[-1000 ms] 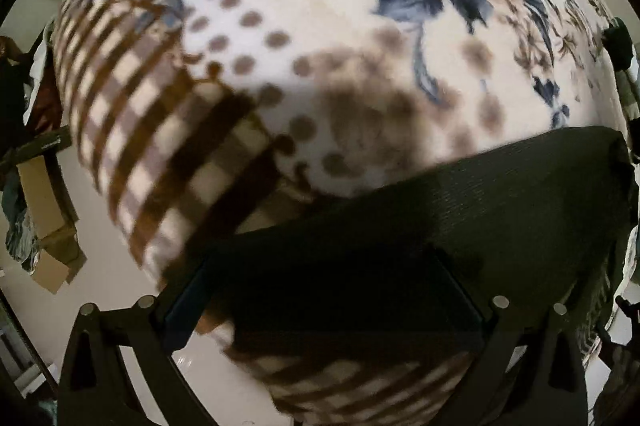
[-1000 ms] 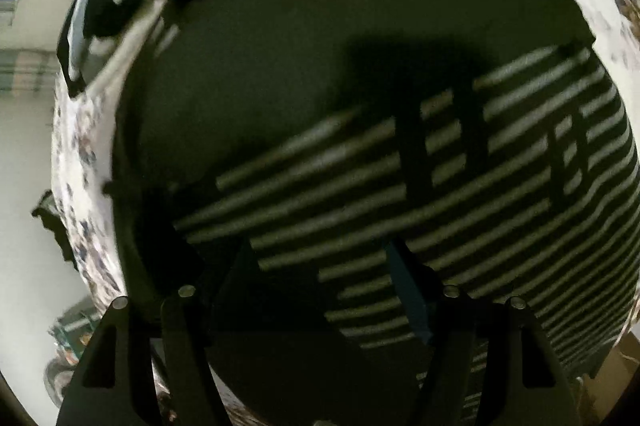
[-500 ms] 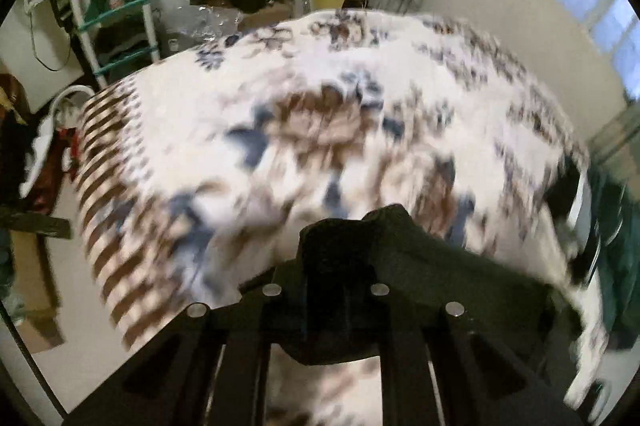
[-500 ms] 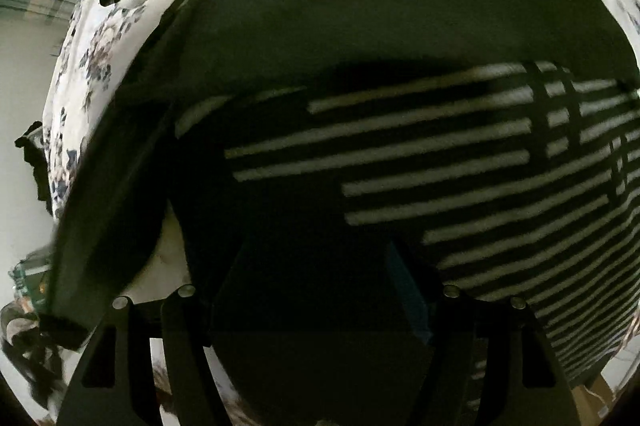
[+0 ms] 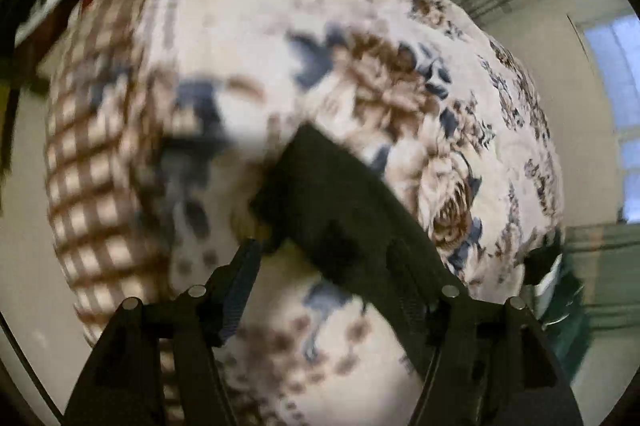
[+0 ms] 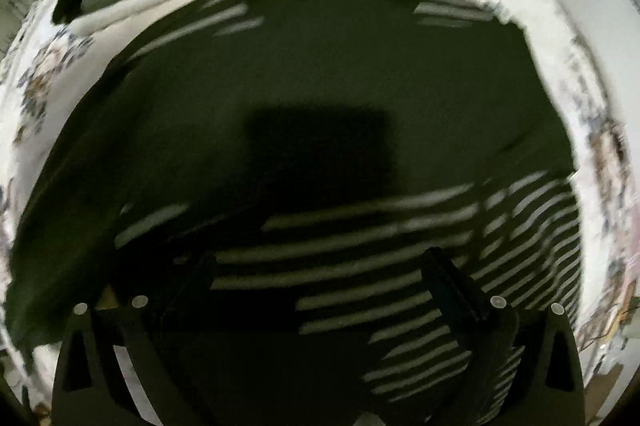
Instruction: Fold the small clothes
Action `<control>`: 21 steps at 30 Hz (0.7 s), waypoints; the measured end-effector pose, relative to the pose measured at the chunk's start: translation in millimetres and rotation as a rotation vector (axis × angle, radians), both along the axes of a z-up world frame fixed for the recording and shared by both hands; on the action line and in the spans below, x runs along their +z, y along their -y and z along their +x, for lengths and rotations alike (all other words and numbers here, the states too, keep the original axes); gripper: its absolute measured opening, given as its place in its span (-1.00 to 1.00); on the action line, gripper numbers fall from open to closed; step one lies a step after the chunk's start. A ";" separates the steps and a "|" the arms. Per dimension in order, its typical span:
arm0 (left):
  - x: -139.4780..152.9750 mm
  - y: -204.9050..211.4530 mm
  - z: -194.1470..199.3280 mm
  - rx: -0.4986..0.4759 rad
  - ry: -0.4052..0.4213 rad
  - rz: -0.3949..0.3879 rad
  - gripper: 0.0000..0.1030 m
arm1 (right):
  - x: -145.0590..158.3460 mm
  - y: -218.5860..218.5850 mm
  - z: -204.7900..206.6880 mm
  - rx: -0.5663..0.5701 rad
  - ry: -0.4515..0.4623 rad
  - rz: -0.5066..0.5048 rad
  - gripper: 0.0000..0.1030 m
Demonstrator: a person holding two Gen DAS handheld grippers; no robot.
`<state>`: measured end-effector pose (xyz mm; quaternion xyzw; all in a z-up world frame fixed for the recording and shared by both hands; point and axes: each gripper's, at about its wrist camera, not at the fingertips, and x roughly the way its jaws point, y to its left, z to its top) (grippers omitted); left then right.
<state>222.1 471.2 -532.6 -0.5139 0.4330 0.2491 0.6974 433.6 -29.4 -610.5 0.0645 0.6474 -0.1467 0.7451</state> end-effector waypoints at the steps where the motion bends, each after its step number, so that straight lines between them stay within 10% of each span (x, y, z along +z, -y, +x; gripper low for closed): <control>1: -6.5 6.2 -0.9 0.013 0.013 -0.041 0.23 | 1.4 5.0 1.7 -0.004 0.001 -0.012 1.00; 10: -69.4 4.6 57.6 0.201 0.066 -0.248 0.19 | -0.7 33.3 7.8 -0.094 -0.018 -0.022 1.00; 11: -65.9 2.9 61.9 0.223 0.065 -0.215 0.09 | 0.1 39.6 7.4 -0.106 -0.018 -0.042 1.00; 12: -57.4 2.8 67.5 0.217 0.067 -0.160 -0.63 | 0.0 43.7 7.5 -0.115 -0.018 -0.052 1.00; 13: -47.1 3.8 75.8 0.180 0.054 -0.099 -0.87 | 1.2 48.4 5.9 -0.124 -0.016 -0.060 1.00; 21: 79.0 84.5 153.5 -0.238 0.008 0.447 -0.88 | 8.3 88.4 15.3 -0.069 -0.010 -0.145 1.00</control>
